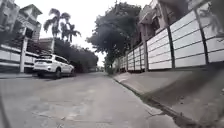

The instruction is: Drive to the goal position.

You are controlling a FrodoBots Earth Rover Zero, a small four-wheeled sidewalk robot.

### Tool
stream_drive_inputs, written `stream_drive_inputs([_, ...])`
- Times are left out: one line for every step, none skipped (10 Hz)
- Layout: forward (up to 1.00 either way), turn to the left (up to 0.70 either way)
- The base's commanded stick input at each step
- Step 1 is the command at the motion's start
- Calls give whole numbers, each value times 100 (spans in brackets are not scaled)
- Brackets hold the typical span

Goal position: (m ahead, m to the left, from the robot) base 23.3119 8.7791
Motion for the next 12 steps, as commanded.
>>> stream_drive_inputs([70,-27])
stream_drive_inputs([70,-5])
stream_drive_inputs([70,0])
stream_drive_inputs([70,0])
stream_drive_inputs([70,0])
stream_drive_inputs([70,0])
stream_drive_inputs([70,0])
stream_drive_inputs([70,0])
stream_drive_inputs([70,0])
stream_drive_inputs([70,0])
stream_drive_inputs([70,0])
stream_drive_inputs([70,0])
